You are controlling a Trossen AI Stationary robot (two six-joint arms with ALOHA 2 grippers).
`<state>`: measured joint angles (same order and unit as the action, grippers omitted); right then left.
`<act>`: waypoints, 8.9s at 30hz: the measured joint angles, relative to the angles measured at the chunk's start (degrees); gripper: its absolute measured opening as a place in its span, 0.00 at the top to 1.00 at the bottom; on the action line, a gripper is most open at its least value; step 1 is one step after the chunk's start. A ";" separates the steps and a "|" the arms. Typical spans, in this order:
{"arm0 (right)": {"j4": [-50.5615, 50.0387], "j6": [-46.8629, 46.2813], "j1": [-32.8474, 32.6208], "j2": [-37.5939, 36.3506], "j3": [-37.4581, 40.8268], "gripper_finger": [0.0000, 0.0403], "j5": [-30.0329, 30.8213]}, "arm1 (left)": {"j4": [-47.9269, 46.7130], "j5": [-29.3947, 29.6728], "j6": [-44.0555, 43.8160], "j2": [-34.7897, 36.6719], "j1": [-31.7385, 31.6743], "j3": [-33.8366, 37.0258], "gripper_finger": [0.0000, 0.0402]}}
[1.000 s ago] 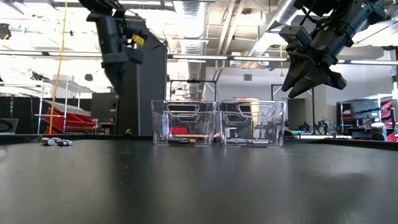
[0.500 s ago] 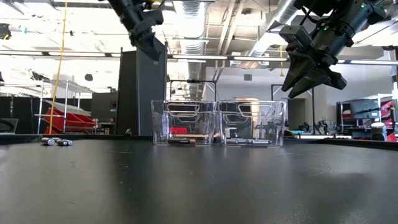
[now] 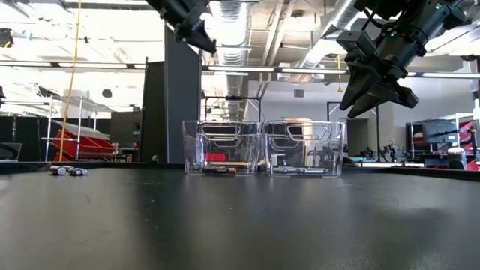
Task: Sort batteries
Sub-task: Put the black battery into the left transparent bin, then put the white battery into the right transparent bin
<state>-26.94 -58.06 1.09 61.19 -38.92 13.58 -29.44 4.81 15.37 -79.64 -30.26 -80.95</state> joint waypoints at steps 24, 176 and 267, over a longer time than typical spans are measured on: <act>-0.01 0.07 0.01 0.00 0.00 0.69 0.00 | -3.62 -2.98 -5.55 -30.05 1.61 -10.57 0.93; -0.02 0.05 0.18 0.00 0.00 0.69 0.00 | -29.08 23.91 20.16 -20.78 -12.07 35.10 0.59; 0.35 2.03 -0.29 0.02 0.00 0.69 -0.02 | 6.15 -1.78 -8.25 -34.12 5.27 -27.97 0.92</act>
<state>-26.59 -56.03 0.80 61.21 -38.92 13.56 -23.29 3.03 7.12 -113.76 -24.99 -108.92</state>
